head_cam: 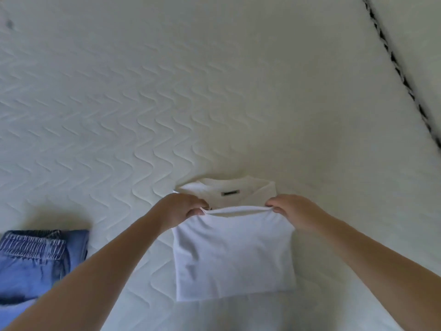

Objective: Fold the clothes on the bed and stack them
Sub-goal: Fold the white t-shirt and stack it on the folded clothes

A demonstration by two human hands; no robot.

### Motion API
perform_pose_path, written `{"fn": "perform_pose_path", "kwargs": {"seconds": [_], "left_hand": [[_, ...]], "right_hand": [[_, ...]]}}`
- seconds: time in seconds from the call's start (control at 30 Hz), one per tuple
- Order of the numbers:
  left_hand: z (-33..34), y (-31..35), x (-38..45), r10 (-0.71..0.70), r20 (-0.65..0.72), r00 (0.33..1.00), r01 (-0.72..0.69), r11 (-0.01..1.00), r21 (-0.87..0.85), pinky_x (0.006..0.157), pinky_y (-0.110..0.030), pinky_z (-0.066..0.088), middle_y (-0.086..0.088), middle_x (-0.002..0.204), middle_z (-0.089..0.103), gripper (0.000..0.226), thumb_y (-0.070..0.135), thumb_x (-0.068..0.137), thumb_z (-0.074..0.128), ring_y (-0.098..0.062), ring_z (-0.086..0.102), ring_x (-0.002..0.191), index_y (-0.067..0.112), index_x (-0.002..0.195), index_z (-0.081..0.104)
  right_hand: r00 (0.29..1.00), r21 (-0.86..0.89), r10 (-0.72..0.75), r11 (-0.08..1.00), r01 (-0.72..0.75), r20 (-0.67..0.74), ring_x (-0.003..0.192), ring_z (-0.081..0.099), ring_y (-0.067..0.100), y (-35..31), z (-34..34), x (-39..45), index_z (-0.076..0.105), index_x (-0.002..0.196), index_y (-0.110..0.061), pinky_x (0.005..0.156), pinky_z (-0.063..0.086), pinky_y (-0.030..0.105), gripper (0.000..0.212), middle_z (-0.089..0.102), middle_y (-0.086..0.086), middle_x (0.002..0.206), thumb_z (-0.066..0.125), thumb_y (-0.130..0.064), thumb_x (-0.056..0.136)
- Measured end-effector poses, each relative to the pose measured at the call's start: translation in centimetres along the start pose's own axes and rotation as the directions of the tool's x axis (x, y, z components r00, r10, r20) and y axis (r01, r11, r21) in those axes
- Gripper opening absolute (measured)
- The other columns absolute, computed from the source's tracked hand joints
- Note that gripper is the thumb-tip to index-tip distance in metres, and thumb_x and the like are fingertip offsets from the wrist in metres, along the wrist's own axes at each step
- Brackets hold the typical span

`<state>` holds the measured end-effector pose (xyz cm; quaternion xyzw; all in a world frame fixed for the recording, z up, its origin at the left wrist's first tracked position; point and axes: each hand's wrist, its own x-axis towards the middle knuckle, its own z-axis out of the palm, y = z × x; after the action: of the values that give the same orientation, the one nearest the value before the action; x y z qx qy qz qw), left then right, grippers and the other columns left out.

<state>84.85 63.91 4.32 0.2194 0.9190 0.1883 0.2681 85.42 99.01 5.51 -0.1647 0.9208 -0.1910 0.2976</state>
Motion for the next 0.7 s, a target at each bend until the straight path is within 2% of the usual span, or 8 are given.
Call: {"fn": "perform_pose_path", "kwargs": {"seconds": [0.07,0.17,0.27,0.33,0.43,0.57,0.7], "left_hand": [[0.8,-2.3,2.3,-0.008,-0.008,1.0,0.008,1.0,-0.015,0.087,-0.021,0.044,0.015,0.114,0.07,0.028,0.037,0.098,0.055,-0.009,0.064,0.107,0.03,0.122,0.067],[2.0,-4.6,5.0,-0.045,-0.033,0.998,0.044,0.998,-0.039,0.085,-0.023,0.044,0.011,0.114,0.071,0.027,0.036,0.097,0.057,-0.013,0.064,0.105,0.027,0.121,0.067],[2.9,-6.6,6.8,-0.113,-0.048,0.992,0.11,0.992,-0.064,0.079,-0.024,0.041,0.008,0.112,0.072,0.025,0.037,0.097,0.058,-0.016,0.065,0.102,0.028,0.118,0.067],[3.6,-7.7,8.1,-0.154,-0.036,0.987,0.152,0.987,-0.058,0.076,-0.025,0.039,0.006,0.109,0.07,0.025,0.04,0.097,0.056,-0.019,0.063,0.101,0.029,0.117,0.066],[4.6,-8.7,10.0,-0.195,-0.036,0.98,0.193,0.98,-0.038,0.079,-0.027,0.04,0.005,0.109,0.067,0.025,0.039,0.098,0.055,-0.019,0.061,0.101,0.026,0.116,0.066],[5.2,-9.3,12.0,-0.267,-0.103,0.958,0.263,0.963,-0.051,0.078,-0.027,0.04,0.004,0.106,0.063,0.023,0.032,0.098,0.055,-0.019,0.059,0.099,0.022,0.115,0.068],[5.2,-9.2,13.2,-0.308,-0.099,0.946,0.306,0.951,-0.037,0.082,-0.031,0.044,0.004,0.107,0.059,0.02,0.03,0.097,0.057,-0.019,0.058,0.101,0.021,0.111,0.068]], "right_hand": [[1.0,0.014,-0.017,1.0,0.017,0.004,0.106,0.06,0.018,1.6,0.5,3.2,0.065,0.121,-0.023,0.078,0.034,0.023,0.025,0.066,-0.003,0.116,0.05,-0.021,0.101],[0.999,0.017,-0.029,0.999,0.029,0.013,0.098,0.062,0.021,3.3,0.8,7.2,0.066,0.114,-0.019,0.081,0.043,0.032,0.02,0.069,0.0,0.106,0.054,-0.022,0.099],[1.0,0.025,-0.015,1.0,0.015,0.01,0.075,0.057,0.019,4.3,1.1,10.2,0.065,0.099,-0.019,0.066,0.04,0.031,0.008,0.063,-0.003,0.079,0.058,-0.021,0.097],[1.0,0.024,0.014,1.0,-0.014,-0.005,0.069,0.053,0.02,4.9,1.5,11.6,0.062,0.093,-0.017,0.061,0.035,0.031,0.007,0.056,-0.004,0.071,0.058,-0.02,0.097],[0.998,0.009,0.061,0.998,-0.061,-0.031,0.077,0.056,0.027,5.4,2.4,13.5,0.063,0.1,-0.014,0.067,0.04,0.034,0.01,0.063,0.006,0.082,0.056,-0.021,0.098],[0.988,-0.001,0.116,0.993,-0.117,-0.097,0.086,0.059,0.029,5.8,3.6,15.7,0.065,0.104,-0.014,0.067,0.037,0.032,0.013,0.065,0.007,0.091,0.056,-0.02,0.097],[0.984,-0.021,0.146,0.989,-0.149,-0.103,0.1,0.057,0.031,6.2,4.0,17.0,0.065,0.109,-0.01,0.076,0.039,0.034,0.017,0.06,0.011,0.104,0.058,-0.017,0.096]]}}
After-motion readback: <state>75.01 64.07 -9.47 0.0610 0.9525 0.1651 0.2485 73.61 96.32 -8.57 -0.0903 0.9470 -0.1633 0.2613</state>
